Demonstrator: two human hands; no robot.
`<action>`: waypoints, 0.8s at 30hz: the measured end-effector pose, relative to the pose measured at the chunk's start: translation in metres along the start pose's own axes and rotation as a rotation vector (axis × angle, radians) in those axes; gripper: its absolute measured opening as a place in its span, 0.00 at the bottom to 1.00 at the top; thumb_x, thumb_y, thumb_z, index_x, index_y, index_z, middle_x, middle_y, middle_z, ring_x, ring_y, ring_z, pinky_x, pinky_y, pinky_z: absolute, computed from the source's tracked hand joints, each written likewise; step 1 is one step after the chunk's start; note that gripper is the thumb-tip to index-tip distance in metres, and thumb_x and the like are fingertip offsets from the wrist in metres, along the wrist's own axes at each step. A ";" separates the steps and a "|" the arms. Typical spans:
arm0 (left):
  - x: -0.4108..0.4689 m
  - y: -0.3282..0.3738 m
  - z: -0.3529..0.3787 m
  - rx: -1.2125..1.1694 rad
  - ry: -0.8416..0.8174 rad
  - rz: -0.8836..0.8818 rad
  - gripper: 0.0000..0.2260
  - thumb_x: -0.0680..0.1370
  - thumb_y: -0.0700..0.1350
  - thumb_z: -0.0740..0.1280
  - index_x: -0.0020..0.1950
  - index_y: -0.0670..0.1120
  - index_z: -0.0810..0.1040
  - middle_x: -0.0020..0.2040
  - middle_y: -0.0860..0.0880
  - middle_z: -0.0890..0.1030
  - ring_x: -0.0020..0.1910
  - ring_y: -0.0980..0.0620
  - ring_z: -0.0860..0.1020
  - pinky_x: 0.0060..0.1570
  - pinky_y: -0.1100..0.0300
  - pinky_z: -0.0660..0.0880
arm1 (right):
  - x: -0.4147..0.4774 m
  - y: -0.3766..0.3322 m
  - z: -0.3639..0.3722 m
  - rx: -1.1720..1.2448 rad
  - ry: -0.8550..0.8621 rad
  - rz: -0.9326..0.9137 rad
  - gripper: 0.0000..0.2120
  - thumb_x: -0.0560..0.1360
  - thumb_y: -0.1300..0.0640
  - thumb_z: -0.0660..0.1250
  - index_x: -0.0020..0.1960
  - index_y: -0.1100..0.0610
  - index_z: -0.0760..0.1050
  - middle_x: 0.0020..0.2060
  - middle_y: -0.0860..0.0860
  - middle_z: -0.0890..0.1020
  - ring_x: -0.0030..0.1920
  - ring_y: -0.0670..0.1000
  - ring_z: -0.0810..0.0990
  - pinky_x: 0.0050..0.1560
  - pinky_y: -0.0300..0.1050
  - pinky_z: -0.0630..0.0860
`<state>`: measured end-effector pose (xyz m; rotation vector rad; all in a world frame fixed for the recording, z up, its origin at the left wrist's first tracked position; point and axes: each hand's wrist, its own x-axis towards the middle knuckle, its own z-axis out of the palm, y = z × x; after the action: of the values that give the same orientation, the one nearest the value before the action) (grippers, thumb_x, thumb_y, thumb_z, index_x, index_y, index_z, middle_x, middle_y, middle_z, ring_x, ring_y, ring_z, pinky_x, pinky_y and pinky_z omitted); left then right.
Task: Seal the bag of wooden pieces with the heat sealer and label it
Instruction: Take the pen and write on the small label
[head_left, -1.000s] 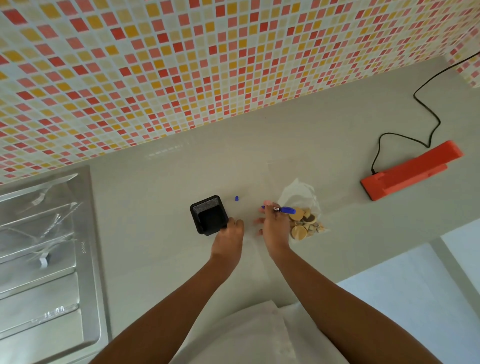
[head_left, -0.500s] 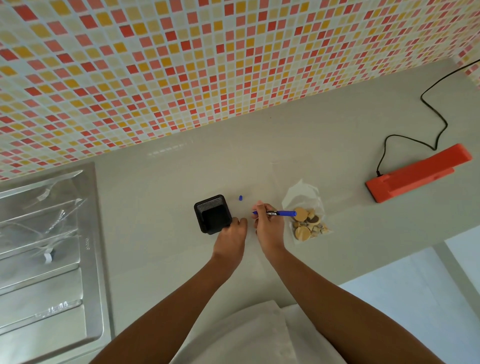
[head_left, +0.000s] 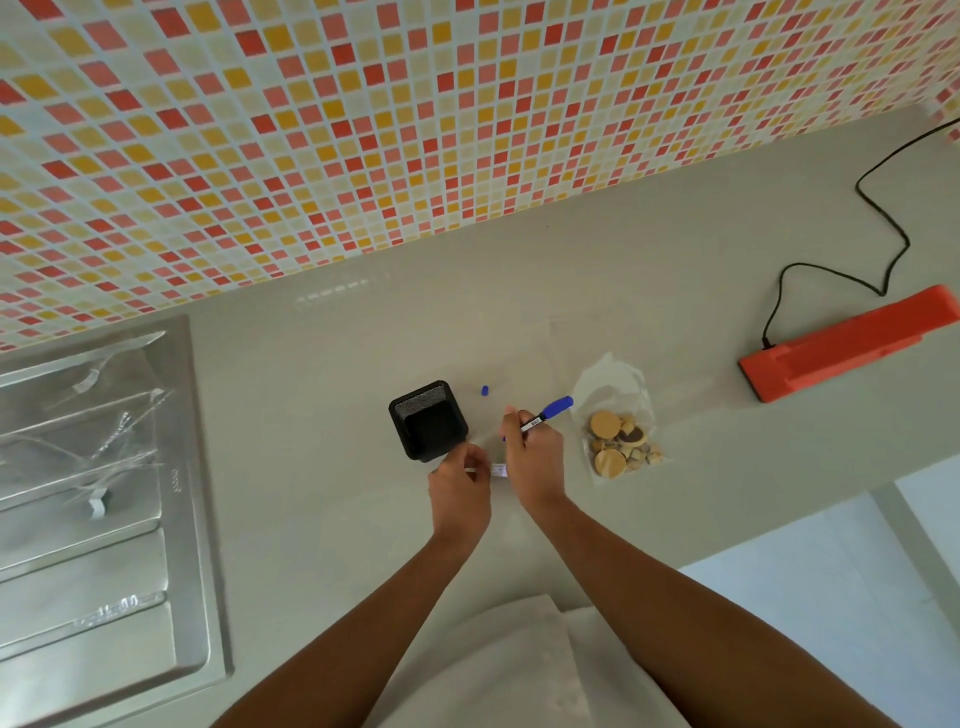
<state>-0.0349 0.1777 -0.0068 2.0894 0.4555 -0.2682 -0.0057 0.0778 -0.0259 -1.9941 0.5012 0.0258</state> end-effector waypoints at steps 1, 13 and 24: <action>0.000 -0.002 0.000 -0.008 -0.002 -0.008 0.08 0.77 0.33 0.67 0.43 0.45 0.78 0.40 0.51 0.81 0.39 0.58 0.78 0.36 0.76 0.72 | -0.001 0.003 0.002 -0.021 -0.024 -0.016 0.21 0.82 0.53 0.63 0.33 0.60 0.72 0.26 0.57 0.76 0.26 0.52 0.72 0.31 0.52 0.72; 0.004 -0.014 0.000 0.112 -0.020 0.051 0.07 0.77 0.34 0.65 0.43 0.45 0.77 0.38 0.47 0.80 0.37 0.50 0.78 0.34 0.72 0.70 | -0.003 0.019 0.004 -0.086 -0.156 -0.018 0.23 0.81 0.52 0.64 0.31 0.61 0.73 0.24 0.58 0.76 0.25 0.57 0.74 0.29 0.53 0.71; 0.010 -0.025 0.003 0.184 -0.042 0.183 0.04 0.77 0.36 0.68 0.46 0.43 0.82 0.41 0.47 0.81 0.38 0.52 0.79 0.39 0.65 0.73 | -0.003 0.022 0.002 -0.138 -0.187 -0.078 0.23 0.80 0.53 0.66 0.29 0.59 0.70 0.20 0.49 0.70 0.22 0.49 0.68 0.28 0.46 0.66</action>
<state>-0.0368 0.1897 -0.0312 2.2831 0.2188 -0.2527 -0.0164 0.0719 -0.0449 -2.1188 0.3082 0.2016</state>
